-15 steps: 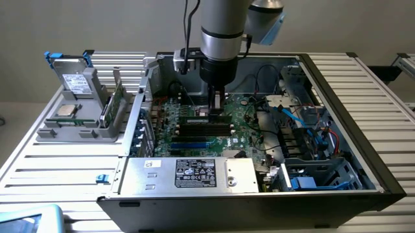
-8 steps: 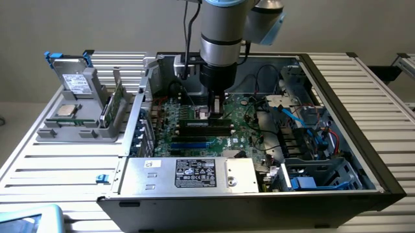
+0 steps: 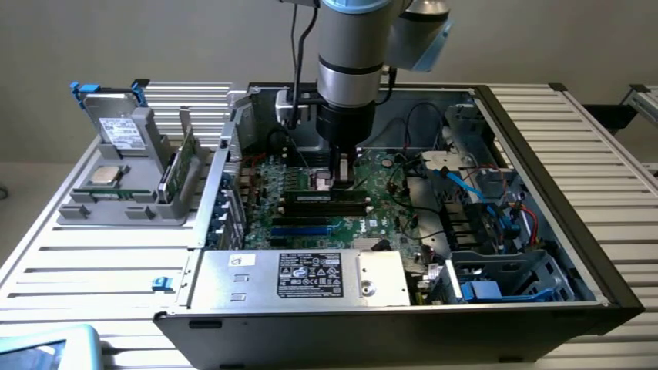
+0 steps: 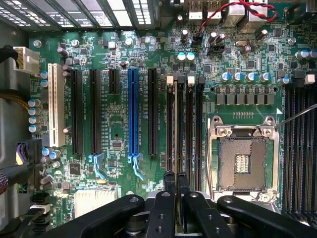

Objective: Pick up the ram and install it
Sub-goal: 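Insert the ram into the slot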

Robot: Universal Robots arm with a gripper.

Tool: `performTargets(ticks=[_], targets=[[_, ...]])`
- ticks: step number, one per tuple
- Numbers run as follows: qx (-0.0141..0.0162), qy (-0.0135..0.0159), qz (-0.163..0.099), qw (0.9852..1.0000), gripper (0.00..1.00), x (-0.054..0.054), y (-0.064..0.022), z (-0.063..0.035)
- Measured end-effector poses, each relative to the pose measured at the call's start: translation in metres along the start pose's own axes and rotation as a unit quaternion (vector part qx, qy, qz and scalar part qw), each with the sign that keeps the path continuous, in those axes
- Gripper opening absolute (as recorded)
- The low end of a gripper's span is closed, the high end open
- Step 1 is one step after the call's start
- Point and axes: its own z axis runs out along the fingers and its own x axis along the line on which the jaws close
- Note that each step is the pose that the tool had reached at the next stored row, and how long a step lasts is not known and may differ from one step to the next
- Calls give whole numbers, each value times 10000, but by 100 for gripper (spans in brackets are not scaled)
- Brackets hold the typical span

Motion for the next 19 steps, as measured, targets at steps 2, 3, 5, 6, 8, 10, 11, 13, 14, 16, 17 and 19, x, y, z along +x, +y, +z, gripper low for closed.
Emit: performTargets(ticks=[2, 3, 5, 6, 8, 10, 11, 13, 14, 16, 17, 19], targets=[[0, 1, 0, 10000, 13, 1, 0, 0], [1, 0, 0, 10000, 13, 2, 0, 2], [0, 3, 0, 10000, 13, 9, 0, 1], [0, 4, 0, 10000, 13, 12, 0, 1], [0, 9, 1, 10000, 13, 15, 0, 3], [0, 20, 0, 10000, 13, 15, -1, 5], [1, 26, 0, 10000, 13, 15, -1, 8], [6, 33, 1, 10000, 13, 16, -1, 13], [13, 33, 1, 10000, 13, 15, -1, 17], [35, 33, 2, 10000, 13, 15, -1, 23], [44, 33, 2, 10000, 13, 14, 0, 28], [49, 37, 2, 10000, 13, 14, 4, 36]])
